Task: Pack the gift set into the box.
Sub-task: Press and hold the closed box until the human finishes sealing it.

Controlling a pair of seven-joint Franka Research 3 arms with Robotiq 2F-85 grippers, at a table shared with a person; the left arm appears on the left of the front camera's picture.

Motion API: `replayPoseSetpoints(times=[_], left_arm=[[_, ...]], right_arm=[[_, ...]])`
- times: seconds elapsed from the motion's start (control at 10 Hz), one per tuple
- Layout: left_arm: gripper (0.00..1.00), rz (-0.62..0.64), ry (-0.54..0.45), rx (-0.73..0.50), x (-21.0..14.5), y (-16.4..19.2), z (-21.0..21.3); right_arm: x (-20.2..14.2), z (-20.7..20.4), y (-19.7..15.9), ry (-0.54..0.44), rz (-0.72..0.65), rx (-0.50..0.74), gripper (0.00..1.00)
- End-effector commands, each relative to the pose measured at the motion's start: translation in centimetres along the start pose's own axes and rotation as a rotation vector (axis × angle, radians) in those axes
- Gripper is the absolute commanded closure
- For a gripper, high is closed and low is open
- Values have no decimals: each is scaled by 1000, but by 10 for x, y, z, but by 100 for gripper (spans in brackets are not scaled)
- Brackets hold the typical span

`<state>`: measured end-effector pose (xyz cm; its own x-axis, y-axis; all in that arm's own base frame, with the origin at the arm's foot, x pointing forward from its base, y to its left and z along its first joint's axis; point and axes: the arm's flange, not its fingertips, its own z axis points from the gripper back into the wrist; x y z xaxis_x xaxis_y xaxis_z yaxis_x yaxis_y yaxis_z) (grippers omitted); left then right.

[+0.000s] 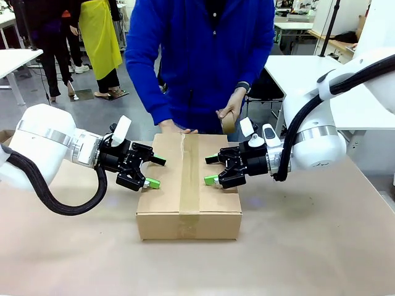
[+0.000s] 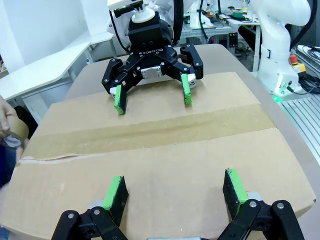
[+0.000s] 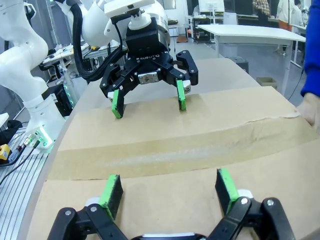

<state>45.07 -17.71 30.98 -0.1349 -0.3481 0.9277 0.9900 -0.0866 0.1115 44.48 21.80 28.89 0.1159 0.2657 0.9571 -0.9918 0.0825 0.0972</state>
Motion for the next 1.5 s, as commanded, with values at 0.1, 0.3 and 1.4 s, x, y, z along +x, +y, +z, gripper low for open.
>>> replayPoseSetpoints(times=[0.1,0.3,1.4], left_arm=[[0,-1,-3,6,-2,-1,1],[0,-1,-3,6,-2,-1,1],[0,161,-309,246,6,-79,240]], right_arm=[[-2,-1,0,8,-2,-4,0],[-2,-1,0,8,-2,-4,0],[45,288,58,-349,-187,-309,0]])
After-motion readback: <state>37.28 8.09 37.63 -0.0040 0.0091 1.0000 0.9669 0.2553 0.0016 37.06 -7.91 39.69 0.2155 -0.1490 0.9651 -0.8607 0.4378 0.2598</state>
